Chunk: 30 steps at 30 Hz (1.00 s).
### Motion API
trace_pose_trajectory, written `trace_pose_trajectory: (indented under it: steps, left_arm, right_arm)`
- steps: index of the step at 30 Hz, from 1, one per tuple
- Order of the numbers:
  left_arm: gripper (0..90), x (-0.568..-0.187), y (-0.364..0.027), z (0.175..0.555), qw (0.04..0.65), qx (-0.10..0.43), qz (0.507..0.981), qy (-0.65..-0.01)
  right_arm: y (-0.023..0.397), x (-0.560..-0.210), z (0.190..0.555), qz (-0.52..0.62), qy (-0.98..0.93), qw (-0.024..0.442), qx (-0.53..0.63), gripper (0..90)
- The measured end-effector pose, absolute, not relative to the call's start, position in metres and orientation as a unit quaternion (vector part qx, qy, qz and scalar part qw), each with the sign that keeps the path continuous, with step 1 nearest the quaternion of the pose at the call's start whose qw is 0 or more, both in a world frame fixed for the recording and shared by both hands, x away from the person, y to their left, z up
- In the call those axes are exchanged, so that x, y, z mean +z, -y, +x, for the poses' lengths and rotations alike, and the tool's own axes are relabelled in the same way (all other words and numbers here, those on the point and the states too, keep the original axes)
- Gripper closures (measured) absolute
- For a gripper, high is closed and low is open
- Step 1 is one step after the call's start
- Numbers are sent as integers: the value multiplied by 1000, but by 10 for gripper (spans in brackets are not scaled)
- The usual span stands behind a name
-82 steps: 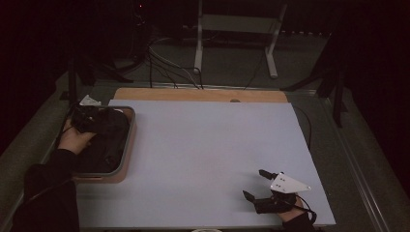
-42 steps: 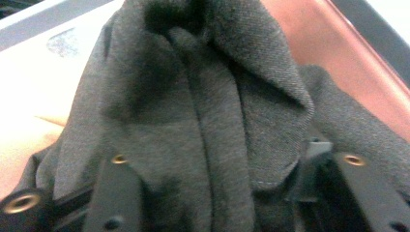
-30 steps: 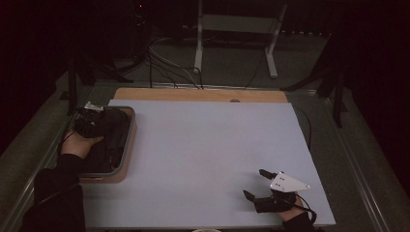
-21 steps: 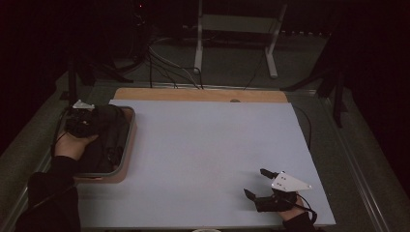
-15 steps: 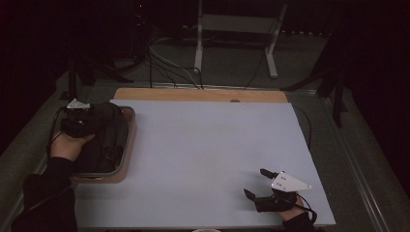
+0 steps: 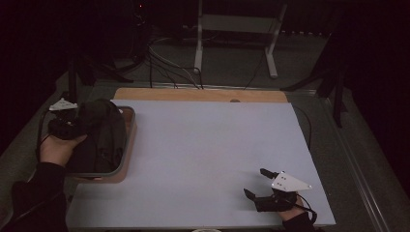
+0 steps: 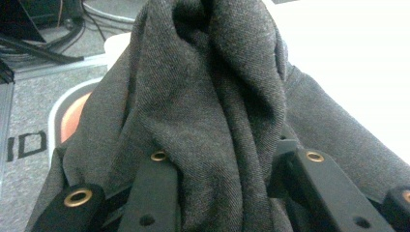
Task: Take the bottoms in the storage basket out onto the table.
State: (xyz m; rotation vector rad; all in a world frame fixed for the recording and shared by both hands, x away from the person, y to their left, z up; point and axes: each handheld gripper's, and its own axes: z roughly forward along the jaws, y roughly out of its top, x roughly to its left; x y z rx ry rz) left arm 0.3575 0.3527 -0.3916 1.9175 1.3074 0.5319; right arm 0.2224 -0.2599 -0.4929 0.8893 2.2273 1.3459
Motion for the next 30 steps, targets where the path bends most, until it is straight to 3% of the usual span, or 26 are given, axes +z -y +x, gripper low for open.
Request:
trace_pose_trajectory:
  steps: [30]
  left_arm:
    - [686, -331, -376, 324, 484, 224, 701, -473]
  right_arm:
    - [260, -492, 223, 315, -790, 199, 487, 93]
